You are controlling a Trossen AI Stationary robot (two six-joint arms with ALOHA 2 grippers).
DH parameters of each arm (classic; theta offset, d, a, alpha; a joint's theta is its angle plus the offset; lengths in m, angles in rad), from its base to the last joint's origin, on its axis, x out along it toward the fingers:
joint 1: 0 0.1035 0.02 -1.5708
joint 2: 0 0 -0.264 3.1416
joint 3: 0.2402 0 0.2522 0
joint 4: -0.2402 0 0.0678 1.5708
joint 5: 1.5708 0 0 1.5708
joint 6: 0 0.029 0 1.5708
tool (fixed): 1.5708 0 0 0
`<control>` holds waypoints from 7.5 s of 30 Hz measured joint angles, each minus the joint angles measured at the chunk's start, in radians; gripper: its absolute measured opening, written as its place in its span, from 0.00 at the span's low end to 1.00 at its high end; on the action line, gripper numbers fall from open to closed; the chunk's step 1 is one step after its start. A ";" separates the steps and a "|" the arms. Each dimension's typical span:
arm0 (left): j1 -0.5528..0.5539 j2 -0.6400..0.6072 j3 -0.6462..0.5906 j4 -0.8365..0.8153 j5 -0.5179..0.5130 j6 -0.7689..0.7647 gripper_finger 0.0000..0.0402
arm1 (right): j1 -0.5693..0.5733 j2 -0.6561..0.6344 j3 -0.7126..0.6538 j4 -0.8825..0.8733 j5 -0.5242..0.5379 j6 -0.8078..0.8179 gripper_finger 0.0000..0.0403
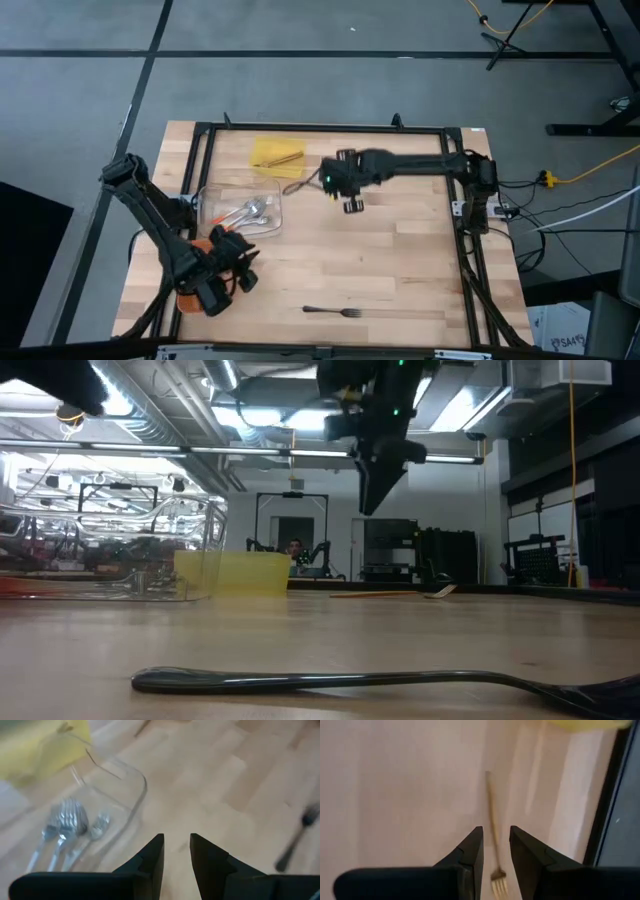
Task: Sort silverware by color (type)
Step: Put the gold fork into the yellow bin
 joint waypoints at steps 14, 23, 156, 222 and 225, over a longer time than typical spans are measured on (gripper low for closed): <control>0.127 0.000 0.000 0.000 -0.024 0.037 0.22 | -0.208 0.002 -0.214 0.117 -0.127 -0.053 0.21; 0.166 0.000 0.000 0.000 -0.024 0.037 0.22 | -0.255 0.002 -0.366 0.283 -0.126 -0.112 0.21; 0.750 -0.242 0.000 0.770 -0.163 0.959 0.22 | -0.191 -0.078 -0.226 1.475 -0.390 0.731 0.00; 0.806 -0.258 0.001 0.719 -0.085 0.893 0.21 | -0.193 -0.079 -0.227 1.422 -0.443 0.972 0.00; 0.806 -0.259 0.001 0.715 -0.065 0.890 0.21 | -0.193 -0.079 -0.227 1.424 -0.443 0.974 0.00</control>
